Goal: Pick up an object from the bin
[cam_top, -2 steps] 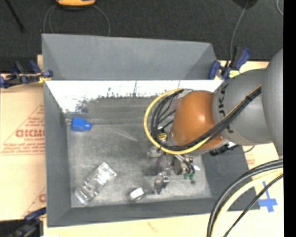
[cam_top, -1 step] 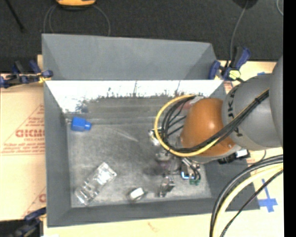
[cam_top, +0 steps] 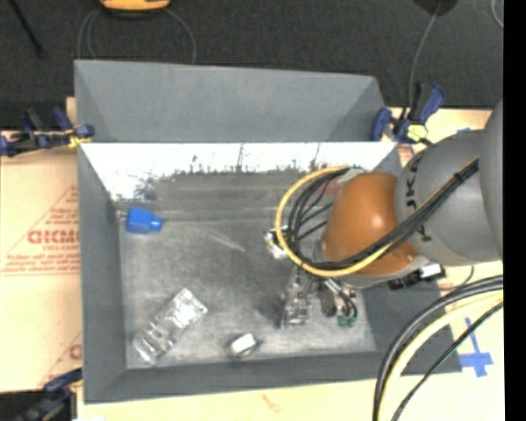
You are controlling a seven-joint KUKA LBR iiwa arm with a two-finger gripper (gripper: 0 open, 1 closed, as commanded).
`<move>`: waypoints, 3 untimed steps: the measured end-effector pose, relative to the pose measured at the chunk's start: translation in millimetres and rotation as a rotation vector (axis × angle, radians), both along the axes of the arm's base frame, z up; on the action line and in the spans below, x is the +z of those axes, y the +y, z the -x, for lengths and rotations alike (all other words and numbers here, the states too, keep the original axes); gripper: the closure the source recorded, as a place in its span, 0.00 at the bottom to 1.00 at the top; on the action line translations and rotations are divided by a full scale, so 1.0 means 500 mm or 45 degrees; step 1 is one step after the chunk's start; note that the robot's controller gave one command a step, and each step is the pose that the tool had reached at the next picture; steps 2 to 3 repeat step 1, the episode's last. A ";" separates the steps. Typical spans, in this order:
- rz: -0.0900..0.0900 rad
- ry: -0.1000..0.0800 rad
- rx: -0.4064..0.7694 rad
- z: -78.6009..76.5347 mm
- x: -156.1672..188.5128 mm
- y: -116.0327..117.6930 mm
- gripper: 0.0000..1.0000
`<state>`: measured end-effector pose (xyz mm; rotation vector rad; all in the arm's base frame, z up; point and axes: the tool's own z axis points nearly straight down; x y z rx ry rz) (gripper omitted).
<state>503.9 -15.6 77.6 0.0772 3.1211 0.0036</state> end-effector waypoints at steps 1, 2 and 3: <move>0.006 0.009 0.039 -0.015 0.273 -0.027 1.00; 0.006 0.009 0.039 -0.015 0.273 -0.027 1.00; 0.006 0.009 0.039 -0.015 0.273 -0.027 1.00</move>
Offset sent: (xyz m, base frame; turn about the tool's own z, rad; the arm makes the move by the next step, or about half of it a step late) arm 0.0047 -0.0121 0.1316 -0.0334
